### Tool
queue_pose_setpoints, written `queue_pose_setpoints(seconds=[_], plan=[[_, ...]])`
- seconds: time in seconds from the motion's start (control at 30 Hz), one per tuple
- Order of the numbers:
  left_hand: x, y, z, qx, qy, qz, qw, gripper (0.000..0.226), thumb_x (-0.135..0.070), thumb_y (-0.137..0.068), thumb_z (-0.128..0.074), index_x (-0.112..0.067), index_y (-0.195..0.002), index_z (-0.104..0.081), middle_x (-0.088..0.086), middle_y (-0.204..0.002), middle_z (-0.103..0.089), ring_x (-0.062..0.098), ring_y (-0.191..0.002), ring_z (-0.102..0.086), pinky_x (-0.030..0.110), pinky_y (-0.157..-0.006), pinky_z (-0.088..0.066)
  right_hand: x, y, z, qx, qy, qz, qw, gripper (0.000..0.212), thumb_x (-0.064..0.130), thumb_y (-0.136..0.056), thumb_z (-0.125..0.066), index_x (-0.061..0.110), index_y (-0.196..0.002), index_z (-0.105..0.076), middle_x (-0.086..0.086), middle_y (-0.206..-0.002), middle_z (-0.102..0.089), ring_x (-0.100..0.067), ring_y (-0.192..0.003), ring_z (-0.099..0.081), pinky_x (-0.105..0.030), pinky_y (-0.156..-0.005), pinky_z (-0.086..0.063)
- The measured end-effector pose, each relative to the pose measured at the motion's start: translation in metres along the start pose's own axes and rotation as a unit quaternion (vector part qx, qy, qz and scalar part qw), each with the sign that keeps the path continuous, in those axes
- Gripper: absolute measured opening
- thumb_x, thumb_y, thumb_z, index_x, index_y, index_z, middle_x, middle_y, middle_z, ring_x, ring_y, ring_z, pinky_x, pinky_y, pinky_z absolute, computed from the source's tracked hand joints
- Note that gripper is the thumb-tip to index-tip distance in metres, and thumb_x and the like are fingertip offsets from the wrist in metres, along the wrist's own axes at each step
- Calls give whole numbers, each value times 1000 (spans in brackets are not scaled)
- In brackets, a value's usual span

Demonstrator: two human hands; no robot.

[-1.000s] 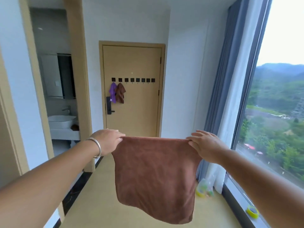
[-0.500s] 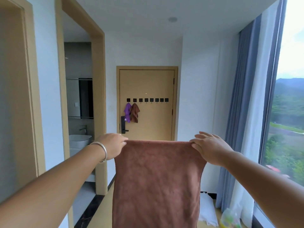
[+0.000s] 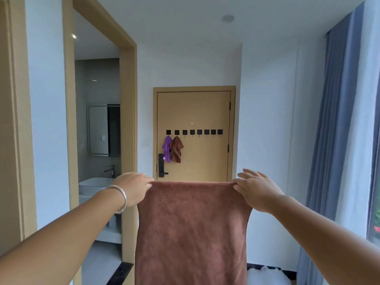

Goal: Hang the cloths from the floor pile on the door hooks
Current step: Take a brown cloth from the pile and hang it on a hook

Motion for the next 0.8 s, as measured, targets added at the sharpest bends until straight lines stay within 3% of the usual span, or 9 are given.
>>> queue_pose_setpoints(seconds=[0.3, 0.67, 0.8], plan=[[1, -113, -25, -20, -5, 13, 1000, 31, -27, -100, -29, -25, -80, -53, -9, -84, -55, 13, -84, -54, 35, -83, -46, -59, -109, -42, -18, -7, 9, 1000, 44, 44, -103, -20, 37, -138, -46, 9, -148, -40, -15, -146, -14, -37, -118, -15], [49, -248, -90, -33, -17, -3, 999, 29, -27, -100, -30, -26, -87, -56, -8, -93, -57, 12, -96, -52, 34, -90, -43, -83, -230, -120, -5, 3, 0, 1000, 43, 43, -104, -20, 37, -138, -45, 12, -147, -40, -15, -146, -14, -35, -117, -16], [87, -309, -118, -45, -9, -14, 999, 28, -27, -100, -30, -27, -85, -54, -7, -89, -55, 13, -90, -52, 34, -87, -44, -84, -294, -144, -5, 13, -9, 1000, 44, 44, -103, -19, 37, -138, -45, 12, -146, -41, -14, -146, -14, -35, -117, -16]])
Point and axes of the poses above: each hand's wrist, its own y-axis away from the middle knuckle, its own z-axis out of the back of the hand, x = y × z, the point moved 10 cm from there along -y, towards the middle knuckle
